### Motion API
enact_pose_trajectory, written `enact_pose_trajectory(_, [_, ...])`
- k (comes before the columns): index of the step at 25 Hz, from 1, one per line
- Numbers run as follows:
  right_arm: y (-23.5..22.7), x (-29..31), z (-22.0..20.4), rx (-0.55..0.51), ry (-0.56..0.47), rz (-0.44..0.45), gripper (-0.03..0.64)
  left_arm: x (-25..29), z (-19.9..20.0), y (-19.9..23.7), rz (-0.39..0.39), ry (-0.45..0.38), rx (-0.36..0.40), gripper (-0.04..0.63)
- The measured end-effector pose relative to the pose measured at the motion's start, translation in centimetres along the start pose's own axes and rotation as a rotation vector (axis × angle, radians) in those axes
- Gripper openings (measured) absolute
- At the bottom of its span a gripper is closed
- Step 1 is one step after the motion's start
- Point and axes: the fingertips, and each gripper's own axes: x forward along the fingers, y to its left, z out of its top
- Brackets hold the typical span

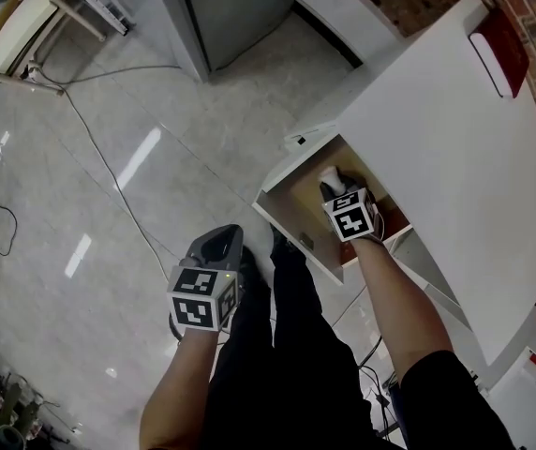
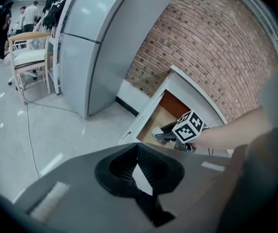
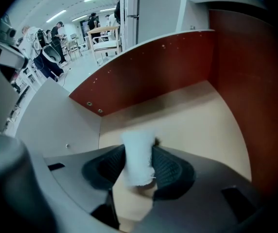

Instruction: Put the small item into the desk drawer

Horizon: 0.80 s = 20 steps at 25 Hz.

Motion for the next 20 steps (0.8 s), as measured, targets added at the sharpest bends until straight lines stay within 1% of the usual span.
enact_pose_trajectory(4, [0.4, -0.3, -0.1, 0.002, -0.023, 0.015, 0.173, -0.3, -0.1, -0.7, -0.012, -0.009, -0.030, 0.012])
enact_pose_trajectory(7, [0.3, -1.0, -0.2, 0.017, -0.030, 0.019, 0.190, -1.0, 0.6, -1.2, -0.020, -0.029, -0.033, 0.012])
enact_pose_trajectory(11, [0.6, -2.3, 0.0, 0.034, -0.042, 0.017, 0.190, -2.6, 1.4, -1.1, -0.014, -0.053, -0.047, 0.012])
enact_pose_trajectory(15, [1.7, -4.9, -0.3, 0.042, -0.043, 0.023, 0.190, -5.0, 2.7, -1.5, -0.005, -0.081, -0.046, 0.012])
enact_pose_trajectory(20, [4.4, -9.2, -0.7, 0.037, -0.036, 0.043, 0.190, -9.2, 4.5, -2.2, 0.007, -0.126, -0.053, 0.012])
